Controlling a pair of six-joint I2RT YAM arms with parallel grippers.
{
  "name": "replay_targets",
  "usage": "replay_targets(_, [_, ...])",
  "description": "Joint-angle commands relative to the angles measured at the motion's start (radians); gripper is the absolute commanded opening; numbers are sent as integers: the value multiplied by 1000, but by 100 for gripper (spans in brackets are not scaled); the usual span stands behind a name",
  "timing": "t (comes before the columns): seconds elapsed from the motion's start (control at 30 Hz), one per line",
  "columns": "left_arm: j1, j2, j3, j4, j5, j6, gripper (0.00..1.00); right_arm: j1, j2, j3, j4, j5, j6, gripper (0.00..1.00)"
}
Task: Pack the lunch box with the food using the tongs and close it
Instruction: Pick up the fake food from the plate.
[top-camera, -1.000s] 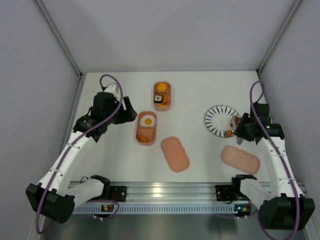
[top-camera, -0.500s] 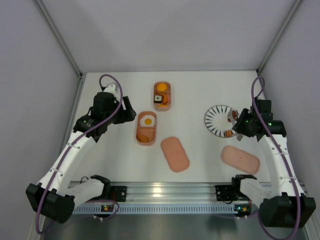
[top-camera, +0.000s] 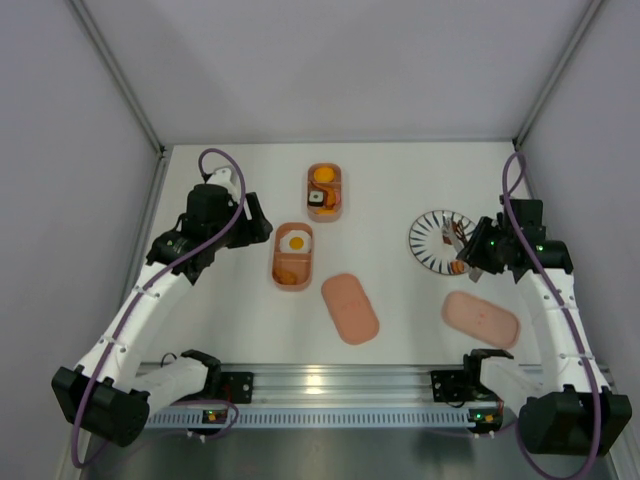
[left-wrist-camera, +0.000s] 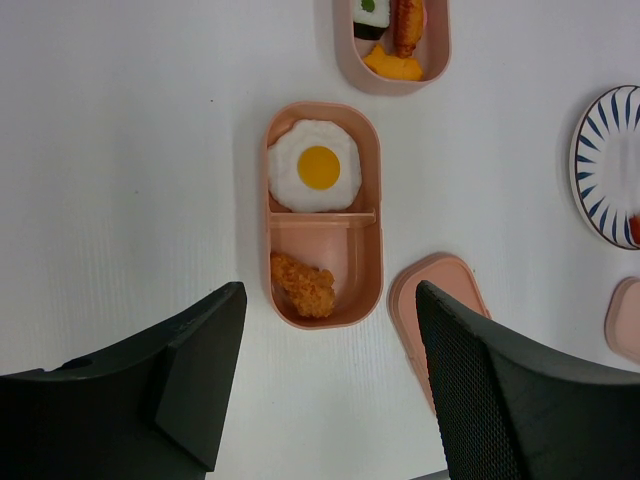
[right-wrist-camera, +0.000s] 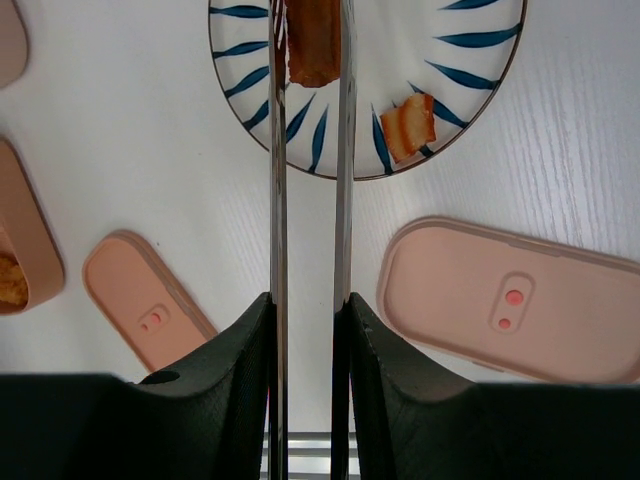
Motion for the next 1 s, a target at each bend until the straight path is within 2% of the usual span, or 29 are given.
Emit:
replay_targets(0.0, [5, -2, 1, 47, -9, 4, 74, -3, -15, 76, 34, -68, -16, 8])
replay_targets(0.4, [5, 2, 2, 44, -12, 2, 74, 57, 4, 93, 61, -111, 11, 7])
replay_targets(0.53, [5, 5, 4, 44, -13, 2, 74, 165, 24, 118, 74, -85, 41, 7])
replay_targets(0.67, [5, 9, 2, 42, -16, 4, 74, 357, 79, 184, 86, -1, 99, 6])
replay_targets(0.97, [5, 12, 4, 44, -15, 2, 74, 636, 195, 274, 155, 69, 183, 6])
